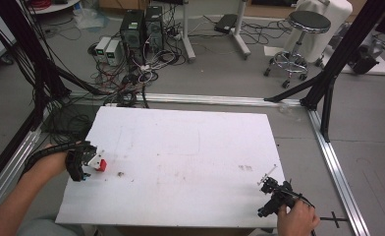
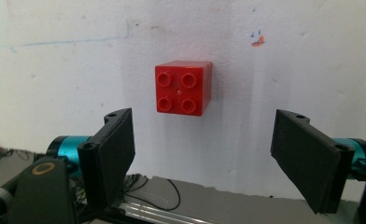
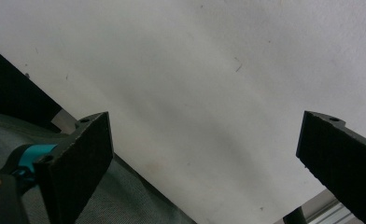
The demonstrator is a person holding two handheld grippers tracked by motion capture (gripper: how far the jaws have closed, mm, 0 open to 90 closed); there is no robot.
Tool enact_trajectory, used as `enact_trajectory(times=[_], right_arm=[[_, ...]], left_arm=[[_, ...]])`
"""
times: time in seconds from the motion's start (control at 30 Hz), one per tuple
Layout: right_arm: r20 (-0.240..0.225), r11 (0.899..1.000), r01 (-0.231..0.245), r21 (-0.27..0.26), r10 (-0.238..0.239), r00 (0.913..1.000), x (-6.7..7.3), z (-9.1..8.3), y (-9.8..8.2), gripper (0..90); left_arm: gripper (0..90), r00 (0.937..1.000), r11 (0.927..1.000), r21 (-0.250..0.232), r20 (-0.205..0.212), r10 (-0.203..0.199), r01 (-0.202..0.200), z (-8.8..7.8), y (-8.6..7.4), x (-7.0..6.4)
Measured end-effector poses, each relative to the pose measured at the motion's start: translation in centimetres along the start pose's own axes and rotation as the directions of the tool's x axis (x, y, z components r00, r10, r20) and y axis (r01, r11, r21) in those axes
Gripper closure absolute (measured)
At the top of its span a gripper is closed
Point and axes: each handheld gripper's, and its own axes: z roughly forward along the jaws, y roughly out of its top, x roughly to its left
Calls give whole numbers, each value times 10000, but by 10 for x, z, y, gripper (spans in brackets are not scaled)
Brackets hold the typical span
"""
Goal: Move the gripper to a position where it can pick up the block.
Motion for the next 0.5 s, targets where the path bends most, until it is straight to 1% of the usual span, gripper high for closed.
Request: enact_trajectory(times=[0.03, 0.07, 0.1, 0.17, 0.2, 0.23, 0.3, 0.4, 0.47, 0.5], right_arm=[[0, 10000, -17, 2, 17, 10000, 0, 0, 0, 31], [6, 10000, -8, 13, 8, 10000, 0, 0, 0, 32], [12, 10000, 4, 38, -4, 10000, 0, 0, 0, 31], [-1, 10000, 43, 26, -43, 10000, 0, 1, 1, 32], [-4, 10000, 27, 56, -27, 10000, 1, 0, 1, 31], [5, 10000, 28, 50, -28, 10000, 1, 0, 1, 31], [3, 10000, 29, 41, -29, 10000, 1, 0, 1, 31], [5, 10000, 17, 18, -17, 10000, 1, 1, 1, 32], [-1, 10000, 11, 16, -11, 10000, 1, 1, 1, 31], [1, 10000, 30, 30, -30, 10000, 1, 1, 1, 32]], left_arm=[[222, 9999, 9999, 6, 48, 107, -107, 0, 0, 1], [222, 9999, 9999, 6, 48, 107, -107, 0, 0, 1], [223, 9997, 9998, -11, 103, 222, -222, 2, 0, 4], [228, 9996, 9996, -44, 119, 268, -268, 3, 0, 5], [228, 9991, 9993, 44, 214, 377, -378, 3, 1, 7], [228, 9986, 9988, 55, 169, 493, -494, 4, 1, 9], [229, 9987, 9989, 59, 225, 464, -465, 6, 1, 10], [229, 9978, 9982, 99, 316, 581, -585, 9, 2, 12], [229, 9978, 9984, 81, 361, 564, -567, 11, 2, 13], [229, 9973, 9979, 81, 368, 638, -641, 13, 1, 14]])
